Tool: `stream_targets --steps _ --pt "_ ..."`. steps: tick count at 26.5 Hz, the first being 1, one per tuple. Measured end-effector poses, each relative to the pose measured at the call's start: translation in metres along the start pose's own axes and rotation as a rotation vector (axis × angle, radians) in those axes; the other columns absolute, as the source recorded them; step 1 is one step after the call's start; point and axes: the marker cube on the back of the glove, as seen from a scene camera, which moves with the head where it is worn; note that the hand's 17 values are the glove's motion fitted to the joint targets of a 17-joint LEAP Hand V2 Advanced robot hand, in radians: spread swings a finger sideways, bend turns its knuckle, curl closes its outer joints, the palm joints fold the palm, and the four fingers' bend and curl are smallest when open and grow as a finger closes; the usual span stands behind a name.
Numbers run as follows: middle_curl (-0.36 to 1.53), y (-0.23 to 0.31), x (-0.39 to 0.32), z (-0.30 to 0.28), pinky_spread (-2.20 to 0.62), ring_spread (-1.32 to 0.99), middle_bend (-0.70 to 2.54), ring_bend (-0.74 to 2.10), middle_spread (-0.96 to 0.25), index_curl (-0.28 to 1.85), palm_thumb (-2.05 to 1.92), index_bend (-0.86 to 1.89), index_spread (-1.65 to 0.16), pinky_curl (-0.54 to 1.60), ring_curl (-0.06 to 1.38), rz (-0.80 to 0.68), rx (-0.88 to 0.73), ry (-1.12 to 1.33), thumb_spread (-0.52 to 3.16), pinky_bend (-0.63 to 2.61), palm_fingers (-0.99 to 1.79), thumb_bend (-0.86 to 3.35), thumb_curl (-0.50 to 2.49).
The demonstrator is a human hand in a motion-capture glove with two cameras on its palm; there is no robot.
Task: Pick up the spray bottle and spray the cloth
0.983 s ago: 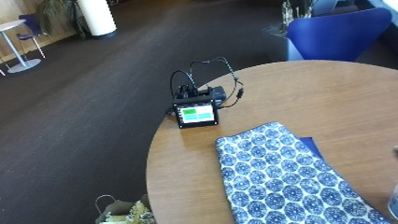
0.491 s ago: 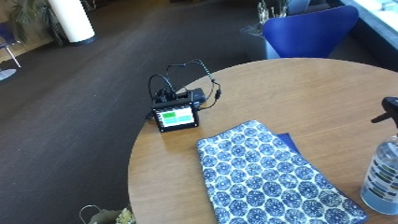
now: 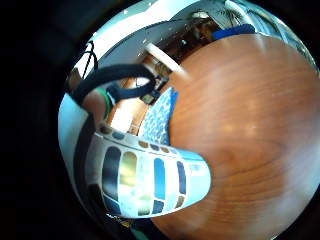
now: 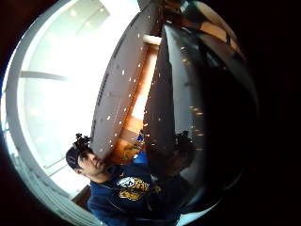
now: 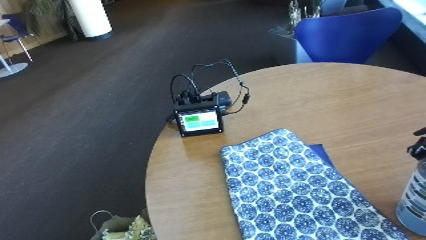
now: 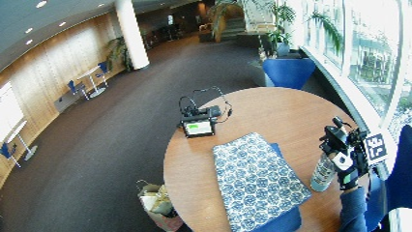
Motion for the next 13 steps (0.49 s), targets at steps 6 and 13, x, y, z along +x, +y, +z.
stream_targets --steps 6,13 --pt "0.45 -0.007 0.008 -0.005 -0.14 -0.21 0.71 0.75 -0.14 0.1 0.98 0.16 -0.37 0.33 0.41 -0.029 0.133 -0.055 0.82 0.65 1.06 0.06 0.51" --pt "0.46 0.004 0.005 -0.025 -0.23 -0.21 0.68 0.7 -0.12 0.15 1.01 0.11 -0.33 0.35 0.42 -0.049 0.311 0.015 0.72 0.6 1.17 0.03 0.57"
